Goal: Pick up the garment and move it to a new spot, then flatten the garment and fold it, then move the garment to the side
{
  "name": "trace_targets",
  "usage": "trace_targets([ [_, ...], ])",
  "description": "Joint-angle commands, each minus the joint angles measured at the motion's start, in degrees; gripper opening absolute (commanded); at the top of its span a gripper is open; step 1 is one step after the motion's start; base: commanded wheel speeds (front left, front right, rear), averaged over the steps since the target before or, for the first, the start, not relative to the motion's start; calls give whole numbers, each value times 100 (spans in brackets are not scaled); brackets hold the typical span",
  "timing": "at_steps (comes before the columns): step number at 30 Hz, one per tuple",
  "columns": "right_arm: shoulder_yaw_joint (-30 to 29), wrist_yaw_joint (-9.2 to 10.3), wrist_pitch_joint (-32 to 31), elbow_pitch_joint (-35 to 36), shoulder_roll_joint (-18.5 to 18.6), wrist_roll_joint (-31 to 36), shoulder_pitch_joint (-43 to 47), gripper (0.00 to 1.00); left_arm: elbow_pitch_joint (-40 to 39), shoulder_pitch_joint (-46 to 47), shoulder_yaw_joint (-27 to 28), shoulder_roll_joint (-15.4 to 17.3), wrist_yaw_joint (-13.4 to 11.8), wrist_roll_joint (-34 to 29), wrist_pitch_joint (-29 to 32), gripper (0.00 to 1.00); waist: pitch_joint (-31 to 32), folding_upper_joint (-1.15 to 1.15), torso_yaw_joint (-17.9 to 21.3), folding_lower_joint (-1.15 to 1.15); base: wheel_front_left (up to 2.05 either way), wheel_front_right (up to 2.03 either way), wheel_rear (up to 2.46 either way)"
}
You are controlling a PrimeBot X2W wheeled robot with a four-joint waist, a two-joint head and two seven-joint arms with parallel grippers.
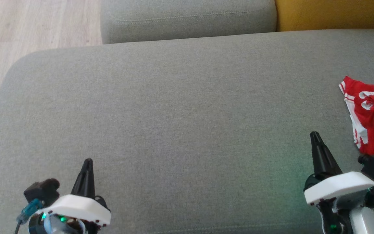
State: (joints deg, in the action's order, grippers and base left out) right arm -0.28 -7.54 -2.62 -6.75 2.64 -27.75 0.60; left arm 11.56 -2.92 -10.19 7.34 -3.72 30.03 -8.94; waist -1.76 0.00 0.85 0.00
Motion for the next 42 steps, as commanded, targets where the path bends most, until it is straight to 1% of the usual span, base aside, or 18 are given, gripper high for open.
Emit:
trace_targets([
  [1, -10, 1, -16, 149, 71, -163, -294, 0, -141, 330, 150, 47, 43, 143, 24, 0, 2, 0, -1, 0, 0, 0, 0],
  [42, -187, 3, -107, -212, 108, -2847, -447, 0, 14, 565, 731, -120, 492, 2719, 614, 0, 67, 0, -36, 0, 0, 0, 0],
])
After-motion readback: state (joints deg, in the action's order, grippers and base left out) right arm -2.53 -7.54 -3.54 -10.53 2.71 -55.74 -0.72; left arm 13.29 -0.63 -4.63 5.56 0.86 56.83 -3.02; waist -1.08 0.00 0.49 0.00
